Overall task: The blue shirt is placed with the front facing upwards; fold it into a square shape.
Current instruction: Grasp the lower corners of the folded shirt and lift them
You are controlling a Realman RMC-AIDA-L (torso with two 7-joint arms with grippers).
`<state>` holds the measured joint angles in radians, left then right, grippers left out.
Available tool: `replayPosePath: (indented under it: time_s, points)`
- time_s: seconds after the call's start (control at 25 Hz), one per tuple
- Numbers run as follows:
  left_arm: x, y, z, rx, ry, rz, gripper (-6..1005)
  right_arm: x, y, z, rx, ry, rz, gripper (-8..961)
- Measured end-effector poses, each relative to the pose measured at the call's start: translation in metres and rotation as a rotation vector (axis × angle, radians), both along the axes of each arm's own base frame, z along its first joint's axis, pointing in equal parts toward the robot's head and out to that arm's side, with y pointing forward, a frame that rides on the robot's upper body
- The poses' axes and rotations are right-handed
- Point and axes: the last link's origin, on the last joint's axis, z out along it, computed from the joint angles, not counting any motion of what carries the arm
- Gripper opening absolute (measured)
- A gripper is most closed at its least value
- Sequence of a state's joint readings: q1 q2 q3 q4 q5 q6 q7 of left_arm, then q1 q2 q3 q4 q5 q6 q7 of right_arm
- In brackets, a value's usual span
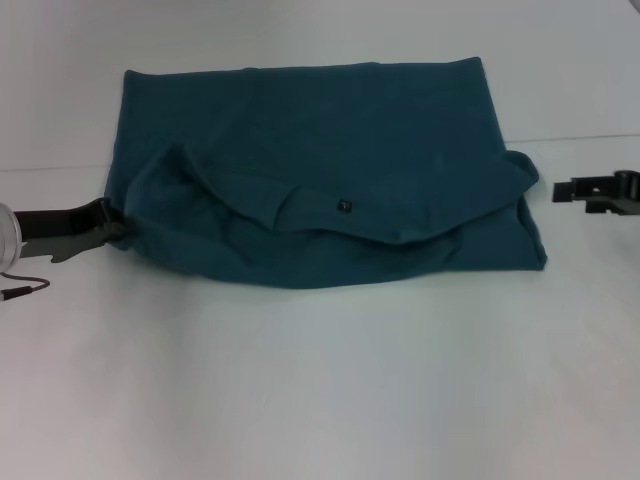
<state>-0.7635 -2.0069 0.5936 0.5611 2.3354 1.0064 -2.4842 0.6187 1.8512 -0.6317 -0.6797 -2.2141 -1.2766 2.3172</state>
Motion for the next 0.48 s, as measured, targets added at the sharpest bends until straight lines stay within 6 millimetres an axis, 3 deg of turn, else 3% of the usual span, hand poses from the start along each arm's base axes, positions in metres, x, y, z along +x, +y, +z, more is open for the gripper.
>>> replayPosePath:
  time_s: [0.16, 0.48]
  points:
    - [-0.001, 0.001, 0.001, 0.009, 0.005, 0.003, 40, -0.017, 0.027, -0.015, -0.049, -0.133, -0.042, 736]
    - [0.0, 0.003, 0.001, 0.022, 0.009, 0.003, 40, -0.027, 0.039, -0.036, -0.048, -0.137, -0.11, 734]
